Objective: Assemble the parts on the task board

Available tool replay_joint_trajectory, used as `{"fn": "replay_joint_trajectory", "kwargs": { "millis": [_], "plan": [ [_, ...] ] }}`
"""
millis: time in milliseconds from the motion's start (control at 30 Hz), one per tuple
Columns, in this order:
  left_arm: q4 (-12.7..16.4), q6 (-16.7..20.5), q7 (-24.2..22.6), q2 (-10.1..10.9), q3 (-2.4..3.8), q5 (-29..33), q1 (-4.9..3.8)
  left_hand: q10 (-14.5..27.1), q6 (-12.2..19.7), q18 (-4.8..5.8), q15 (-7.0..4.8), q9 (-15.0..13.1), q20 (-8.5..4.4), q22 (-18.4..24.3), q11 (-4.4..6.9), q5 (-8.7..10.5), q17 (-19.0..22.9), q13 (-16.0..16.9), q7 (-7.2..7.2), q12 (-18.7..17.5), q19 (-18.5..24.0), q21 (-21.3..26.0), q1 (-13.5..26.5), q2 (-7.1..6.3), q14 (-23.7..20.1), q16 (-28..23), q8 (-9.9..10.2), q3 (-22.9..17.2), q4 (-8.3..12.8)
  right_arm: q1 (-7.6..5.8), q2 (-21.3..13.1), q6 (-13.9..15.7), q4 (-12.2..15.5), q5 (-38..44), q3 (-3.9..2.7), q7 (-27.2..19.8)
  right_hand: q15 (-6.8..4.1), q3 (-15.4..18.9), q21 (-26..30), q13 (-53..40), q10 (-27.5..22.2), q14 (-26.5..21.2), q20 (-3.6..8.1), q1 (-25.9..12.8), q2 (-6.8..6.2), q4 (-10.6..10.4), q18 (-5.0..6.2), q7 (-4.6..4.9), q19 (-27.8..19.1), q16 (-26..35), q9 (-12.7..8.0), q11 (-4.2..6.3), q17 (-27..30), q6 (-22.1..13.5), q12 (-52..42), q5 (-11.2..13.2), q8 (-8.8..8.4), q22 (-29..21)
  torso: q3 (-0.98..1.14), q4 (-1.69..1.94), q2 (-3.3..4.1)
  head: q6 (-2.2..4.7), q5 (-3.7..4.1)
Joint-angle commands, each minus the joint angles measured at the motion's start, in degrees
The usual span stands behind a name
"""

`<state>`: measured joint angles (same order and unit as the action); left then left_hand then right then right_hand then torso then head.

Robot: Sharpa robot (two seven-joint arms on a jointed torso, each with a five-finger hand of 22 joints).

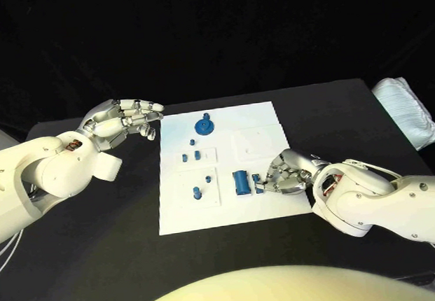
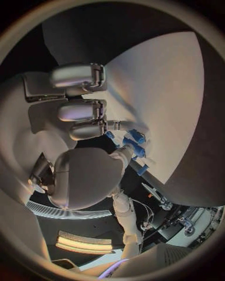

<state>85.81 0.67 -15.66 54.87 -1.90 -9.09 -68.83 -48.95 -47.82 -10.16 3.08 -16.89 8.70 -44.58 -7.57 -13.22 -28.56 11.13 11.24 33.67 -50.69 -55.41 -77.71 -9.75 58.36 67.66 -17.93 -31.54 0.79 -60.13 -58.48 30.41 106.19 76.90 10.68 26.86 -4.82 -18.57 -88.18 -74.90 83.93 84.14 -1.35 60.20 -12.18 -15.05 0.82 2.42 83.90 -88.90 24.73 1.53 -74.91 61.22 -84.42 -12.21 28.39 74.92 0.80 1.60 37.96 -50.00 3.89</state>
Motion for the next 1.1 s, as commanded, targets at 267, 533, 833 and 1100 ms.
{"fn": "replay_joint_trajectory", "kwargs": {
  "millis": [267, 533, 833, 1100],
  "plan": [
    [-0.05, -1.06, -0.19, -0.1, 0.03, -0.27, -0.01, 0.38, 0.47, -0.42, 0.26, -0.02, 0.12, 0.05, 0.05, -0.26, 0.09, -0.08, -0.11, 0.39, -0.32, 0.22, -0.23, 0.44, -0.02, -0.33, -0.35, 0.09, -0.23, 0.17, -1.96, -1.34, 1.14, -2.19, 0.02, -6.05, -0.3, 1.1, 0.17, -12.54, 4.23, 5.32, 0.21, 2.39, -0.22, 0.21, -0.42, 0.0, 5.52, 0.03, -0.17, 0.17, -12.45, -0.47, 0.27, 2.62, 0.23, 14.55, 0.03, -0.11, -0.02, 0.0, -0.13],
    [-0.14, -1.11, -0.21, -0.15, 0.02, -0.3, -0.01, 0.38, 0.47, -0.42, 0.26, -0.02, 0.12, 0.05, 0.05, -0.26, 0.09, -0.08, -0.11, 0.39, -0.32, 0.22, -0.23, 0.44, -0.02, -0.33, -0.35, 0.09, -0.23, 0.24, -2.26, -1.85, 0.98, -2.25, 0.02, -6.02, -0.3, 1.1, 0.17, -12.54, 4.23, 5.32, 0.21, 2.56, -0.08, 0.18, -0.43, 0.0, 5.52, 0.02, -0.19, 0.16, -12.47, -0.46, 0.27, 2.55, 0.22, 14.55, -0.06, 0.0, -0.01, 0.0, -0.09],
    [-0.09, -1.13, -0.18, -0.15, 0.02, -0.31, -0.01, 0.38, 0.47, -0.42, 0.26, -0.02, 0.12, 0.05, 0.05, -0.26, 0.09, -0.08, -0.11, 0.39, -0.32, 0.22, -0.23, 0.44, -0.02, -0.33, -0.35, 0.09, -0.23, 0.33, -1.2, -2.48, -0.29, -0.03, 0.02, -4.33, -0.52, -2.09, 0.18, -12.55, 4.2, 5.31, 0.35, 9.84, 1.1, 3.46, -0.42, -0.33, 5.52, 0.06, -0.8, 0.45, -12.42, -0.49, 0.38, 5.21, -0.16, 14.55, -0.1, 0.06, 0.04, 0.0, -0.16],
    [-0.23, -1.24, -0.07, -0.17, 0.02, -0.31, -0.01, 0.38, 0.47, -0.42, 0.26, -0.02, 0.12, 0.05, 0.05, -0.26, 0.09, -0.08, -0.11, 0.39, -0.32, 0.22, -0.23, 0.44, -0.02, -0.33, -0.35, 0.09, -0.23, 0.61, -0.09, -1.78, -1.39, 0.58, 0.02, -3.01, -0.56, -2.69, 0.13, -12.58, 4.22, 5.32, 0.38, 10.7, 0.99, 4.02, -0.43, -0.37, 5.54, 0.05, -0.91, 0.49, -12.45, -0.41, 0.31, 5.33, -0.22, 14.56, -0.04, 0.0, 0.02, 0.0, -0.38]
  ]
}}
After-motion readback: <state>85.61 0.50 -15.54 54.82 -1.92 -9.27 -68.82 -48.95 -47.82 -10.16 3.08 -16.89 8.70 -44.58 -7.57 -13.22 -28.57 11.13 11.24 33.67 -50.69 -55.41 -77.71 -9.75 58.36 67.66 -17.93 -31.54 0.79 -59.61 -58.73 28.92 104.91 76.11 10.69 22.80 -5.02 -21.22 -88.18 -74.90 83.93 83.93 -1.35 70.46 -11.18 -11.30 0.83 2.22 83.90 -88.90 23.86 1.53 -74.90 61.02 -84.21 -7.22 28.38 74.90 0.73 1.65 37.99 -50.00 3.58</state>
